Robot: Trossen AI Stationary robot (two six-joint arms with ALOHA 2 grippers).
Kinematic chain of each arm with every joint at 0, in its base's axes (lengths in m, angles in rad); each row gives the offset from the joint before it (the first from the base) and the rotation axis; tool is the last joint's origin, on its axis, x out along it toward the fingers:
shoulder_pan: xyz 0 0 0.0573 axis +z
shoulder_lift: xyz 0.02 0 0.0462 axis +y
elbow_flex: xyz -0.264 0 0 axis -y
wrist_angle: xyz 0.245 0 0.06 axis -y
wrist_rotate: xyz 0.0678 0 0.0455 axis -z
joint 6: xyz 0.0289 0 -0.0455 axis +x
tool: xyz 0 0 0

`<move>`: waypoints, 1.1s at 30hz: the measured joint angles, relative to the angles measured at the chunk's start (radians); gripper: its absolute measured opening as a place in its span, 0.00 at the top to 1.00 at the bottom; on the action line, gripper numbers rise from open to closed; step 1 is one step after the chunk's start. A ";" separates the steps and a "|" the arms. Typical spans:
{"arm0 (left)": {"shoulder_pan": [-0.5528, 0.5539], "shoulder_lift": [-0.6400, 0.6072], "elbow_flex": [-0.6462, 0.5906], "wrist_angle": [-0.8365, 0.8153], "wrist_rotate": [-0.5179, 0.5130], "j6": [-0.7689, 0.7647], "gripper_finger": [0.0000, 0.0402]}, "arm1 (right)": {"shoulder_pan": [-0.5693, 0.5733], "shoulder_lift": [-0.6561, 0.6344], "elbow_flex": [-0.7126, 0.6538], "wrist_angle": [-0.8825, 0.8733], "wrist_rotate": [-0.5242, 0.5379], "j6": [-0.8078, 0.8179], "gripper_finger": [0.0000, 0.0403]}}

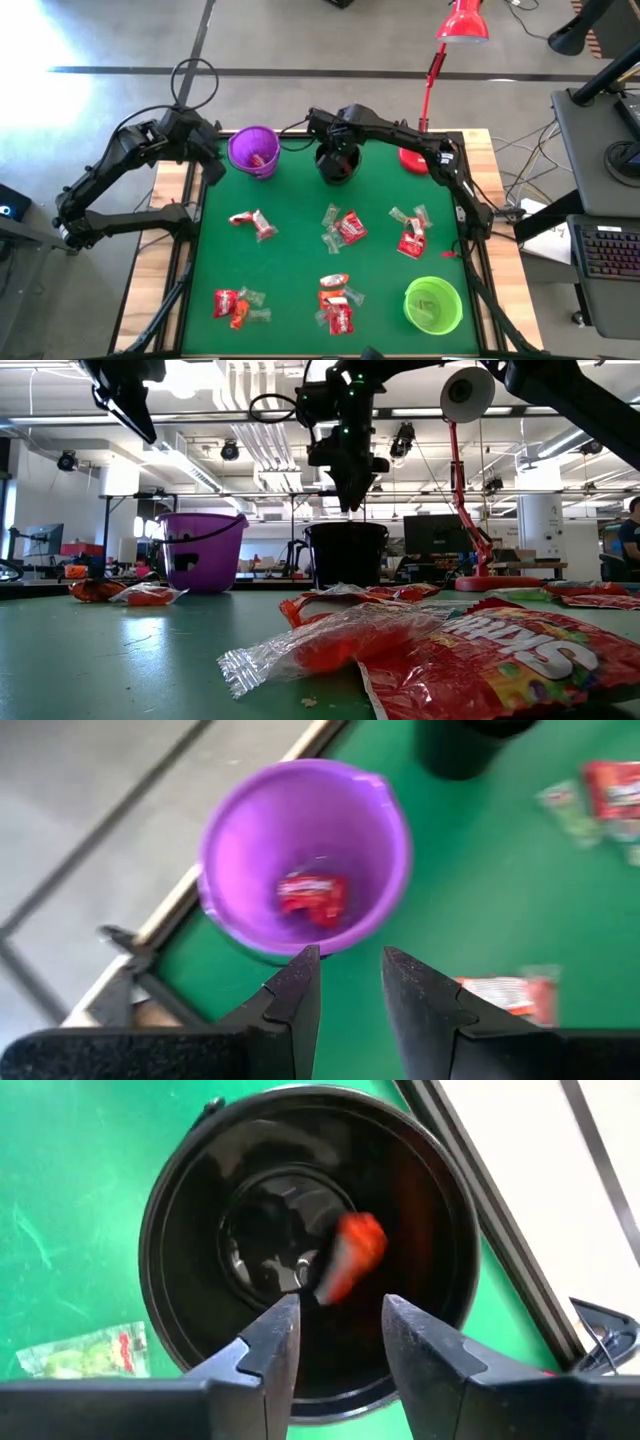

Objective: Sort candy
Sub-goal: Put the orange candy into the black bucket

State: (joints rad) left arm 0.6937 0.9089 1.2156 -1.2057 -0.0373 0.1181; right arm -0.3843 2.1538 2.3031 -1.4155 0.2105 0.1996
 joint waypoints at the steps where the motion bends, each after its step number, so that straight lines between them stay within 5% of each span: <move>1: 0.000 0.000 0.000 0.000 0.028 0.000 0.77 | 0.000 -0.003 0.009 -0.002 0.000 -0.001 0.66; 15: -0.097 0.013 -0.001 -0.014 0.210 -0.001 0.70 | 0.046 -0.183 0.052 -0.117 0.000 0.106 0.66; 33: -0.435 0.244 -0.001 0.129 0.203 -0.109 0.63 | 0.108 -0.415 0.052 -0.123 0.095 0.220 0.65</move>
State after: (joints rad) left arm 0.2590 1.1529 1.2148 -1.0764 0.1654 0.0087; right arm -0.2768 1.7385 2.3550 -1.5385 0.3060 0.4197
